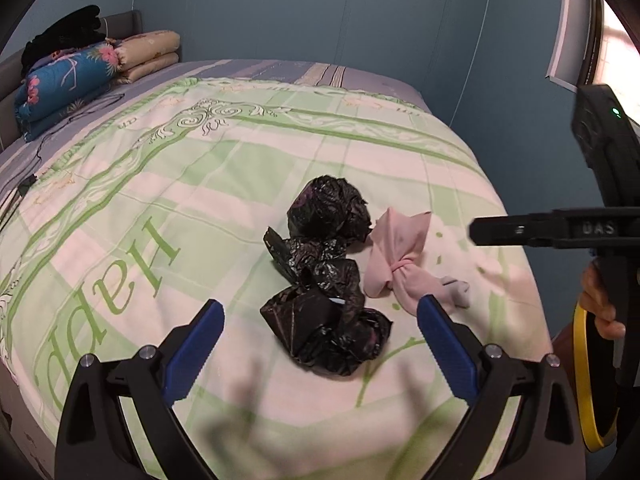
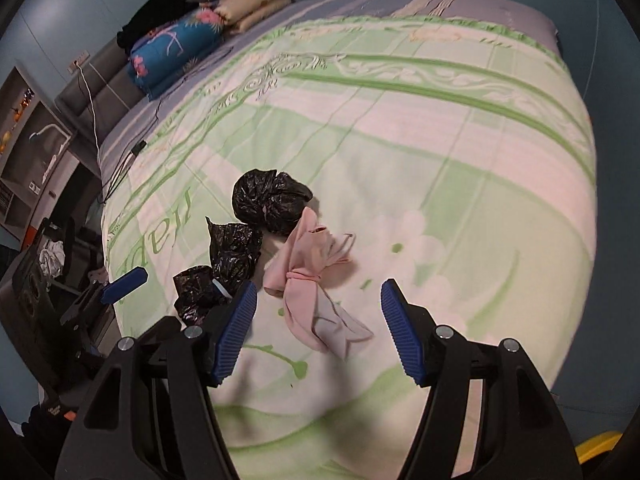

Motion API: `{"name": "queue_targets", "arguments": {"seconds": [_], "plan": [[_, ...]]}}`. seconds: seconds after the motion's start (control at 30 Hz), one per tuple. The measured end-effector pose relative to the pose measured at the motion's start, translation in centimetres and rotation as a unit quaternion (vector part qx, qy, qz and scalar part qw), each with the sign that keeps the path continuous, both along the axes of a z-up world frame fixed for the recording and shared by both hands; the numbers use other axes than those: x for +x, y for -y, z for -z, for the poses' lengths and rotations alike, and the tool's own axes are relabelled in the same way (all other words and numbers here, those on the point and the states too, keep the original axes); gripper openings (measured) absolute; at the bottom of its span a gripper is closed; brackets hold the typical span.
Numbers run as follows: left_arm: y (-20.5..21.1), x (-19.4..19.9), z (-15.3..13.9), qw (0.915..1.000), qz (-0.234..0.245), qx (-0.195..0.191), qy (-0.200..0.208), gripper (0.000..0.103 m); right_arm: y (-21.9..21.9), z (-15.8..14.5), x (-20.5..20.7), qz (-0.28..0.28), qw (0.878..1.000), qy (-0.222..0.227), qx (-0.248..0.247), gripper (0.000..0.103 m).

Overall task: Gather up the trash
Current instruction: 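Grasp the black plastic bag with the left gripper while the right grasps the pink cloth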

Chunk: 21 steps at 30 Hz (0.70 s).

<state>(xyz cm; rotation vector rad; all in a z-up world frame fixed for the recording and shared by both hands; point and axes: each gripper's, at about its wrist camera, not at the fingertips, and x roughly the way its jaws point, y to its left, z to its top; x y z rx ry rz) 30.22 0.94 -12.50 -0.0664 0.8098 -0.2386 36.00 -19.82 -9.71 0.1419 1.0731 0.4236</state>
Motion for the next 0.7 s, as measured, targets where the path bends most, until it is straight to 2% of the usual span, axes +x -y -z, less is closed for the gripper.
{"name": "queue_targets", "arguments": {"seconds": [0.37,0.7], "plan": [[-0.1,2.0,1.4,0.9997,0.006,-0.016,-0.016,0.093,-3.2,2.5,3.4,-0.012,0.999,-0.03,-0.032,0.061],[0.6,3.2,2.2,0.9993,0.015,-0.021,-0.026,0.092,-4.1,4.0,4.4,-0.017,0.998,-0.045,-0.045,0.061]]}}
